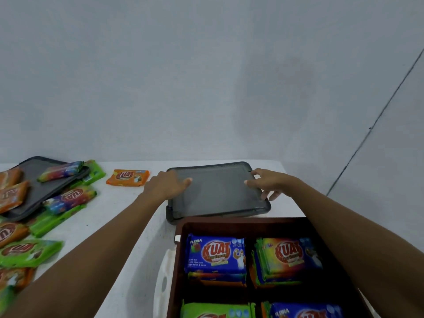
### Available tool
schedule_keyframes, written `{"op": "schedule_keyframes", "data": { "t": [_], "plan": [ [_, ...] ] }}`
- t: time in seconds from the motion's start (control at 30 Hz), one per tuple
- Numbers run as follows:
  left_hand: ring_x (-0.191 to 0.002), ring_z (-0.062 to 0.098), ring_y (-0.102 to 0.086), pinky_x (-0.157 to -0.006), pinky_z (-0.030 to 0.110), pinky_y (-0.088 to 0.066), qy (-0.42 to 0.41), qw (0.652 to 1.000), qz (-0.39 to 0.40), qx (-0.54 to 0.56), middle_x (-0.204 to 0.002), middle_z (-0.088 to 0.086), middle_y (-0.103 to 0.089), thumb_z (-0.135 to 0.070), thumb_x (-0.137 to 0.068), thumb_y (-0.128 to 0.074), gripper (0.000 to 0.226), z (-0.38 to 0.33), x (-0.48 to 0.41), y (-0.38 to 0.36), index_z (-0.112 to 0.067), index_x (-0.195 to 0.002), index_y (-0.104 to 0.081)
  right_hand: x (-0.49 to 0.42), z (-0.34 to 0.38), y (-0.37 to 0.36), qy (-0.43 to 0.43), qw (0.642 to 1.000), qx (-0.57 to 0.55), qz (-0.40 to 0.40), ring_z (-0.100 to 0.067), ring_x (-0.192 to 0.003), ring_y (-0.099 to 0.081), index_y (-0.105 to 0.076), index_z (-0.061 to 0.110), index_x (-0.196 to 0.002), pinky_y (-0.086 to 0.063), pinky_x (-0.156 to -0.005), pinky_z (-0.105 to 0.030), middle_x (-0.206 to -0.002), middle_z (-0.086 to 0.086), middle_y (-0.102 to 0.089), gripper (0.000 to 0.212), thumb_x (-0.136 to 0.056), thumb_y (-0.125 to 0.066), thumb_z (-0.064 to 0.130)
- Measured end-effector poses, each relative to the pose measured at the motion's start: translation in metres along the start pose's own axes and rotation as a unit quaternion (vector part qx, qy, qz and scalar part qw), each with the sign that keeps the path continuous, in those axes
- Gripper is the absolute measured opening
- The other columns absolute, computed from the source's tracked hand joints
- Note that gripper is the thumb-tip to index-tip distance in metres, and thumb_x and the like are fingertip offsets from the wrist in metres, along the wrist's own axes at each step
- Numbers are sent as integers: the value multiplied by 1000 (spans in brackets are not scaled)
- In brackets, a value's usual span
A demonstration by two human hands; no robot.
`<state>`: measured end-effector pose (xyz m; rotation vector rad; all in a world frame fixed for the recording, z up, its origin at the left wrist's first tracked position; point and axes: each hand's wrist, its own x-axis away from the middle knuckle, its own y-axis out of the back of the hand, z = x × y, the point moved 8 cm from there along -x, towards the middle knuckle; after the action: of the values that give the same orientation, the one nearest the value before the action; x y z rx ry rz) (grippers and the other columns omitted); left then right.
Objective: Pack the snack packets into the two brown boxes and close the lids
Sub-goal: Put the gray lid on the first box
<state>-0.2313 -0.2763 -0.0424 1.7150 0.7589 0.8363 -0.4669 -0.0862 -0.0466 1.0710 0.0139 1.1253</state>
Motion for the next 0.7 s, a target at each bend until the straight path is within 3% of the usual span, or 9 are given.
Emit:
{"op": "schedule_keyframes", "data": {
  "t": [0.13, 0.23, 0.3, 0.43, 0.5, 0.6, 0.7],
  "plan": [
    [-103, 30, -61, -82, 38, -55, 44, 995, 16, 87, -130, 15, -56, -65, -89, -49, 76, 2, 0, 1, -8, -138, -41, -3, 2, 0, -15, 998, -63, -7, -18, -75, -68, -29, 22, -147, -57, -71, -33, -126, -9, -54, 66, -93, -56, 48],
    [-119, 34, -54, -87, 41, -55, 71, 980, 36, 182, -145, 14, -45, -61, -89, -54, 80, 7, 5, -4, -9, -146, -33, 1, 0, -1, -25, 989, -148, -4, -20, -82, -68, -31, 20, -145, -55, -65, -31, -126, -10, -49, 67, -92, -57, 51],
    [-126, 35, -49, -94, 42, -50, 54, 965, -18, 254, -147, 15, -43, -60, -89, -53, 77, 7, 7, 17, -11, -145, -32, 4, 7, 12, -1, 972, -229, -42, -20, -82, -66, -33, 17, -143, -54, -65, -32, -120, -7, -50, 67, -92, -57, 52],
    [-115, 27, -53, -92, 37, -42, -19, 866, -201, 458, -129, 4, -56, -53, -97, -42, 68, -8, 44, 95, -23, -151, -14, 42, 16, 57, 72, 879, -443, -160, -23, -94, -64, -46, 20, -127, -51, -74, -35, -120, -9, -60, 45, -96, -48, 53],
    [-113, 19, -54, -98, 38, -38, -43, 824, -246, 508, -116, -4, -62, -56, -97, -34, 62, -11, 59, 115, -23, -148, -26, 60, 13, 69, 84, 846, -490, -192, -24, -100, -64, -51, 20, -119, -53, -81, -36, -115, -6, -62, 44, -97, -42, 57],
    [-113, 18, -59, -105, 46, -40, -49, 745, -192, 637, -117, 0, -68, -56, -101, -22, 59, -15, 81, 106, -17, -125, -59, 88, -4, 69, 84, 823, -529, -187, -25, -104, -64, -59, 15, -118, -53, -90, -40, -115, -7, -65, 63, -95, -32, 66],
    [-109, 20, -63, -98, 42, -49, -60, 651, -131, 745, -104, 6, -71, -57, -100, -21, 65, -20, 105, 89, -10, -102, -67, 116, -27, 63, 84, 791, -580, -176, -29, -102, -65, -57, 5, -119, -52, -94, -43, -111, -14, -64, 66, -95, -36, 64]
  ]
}}
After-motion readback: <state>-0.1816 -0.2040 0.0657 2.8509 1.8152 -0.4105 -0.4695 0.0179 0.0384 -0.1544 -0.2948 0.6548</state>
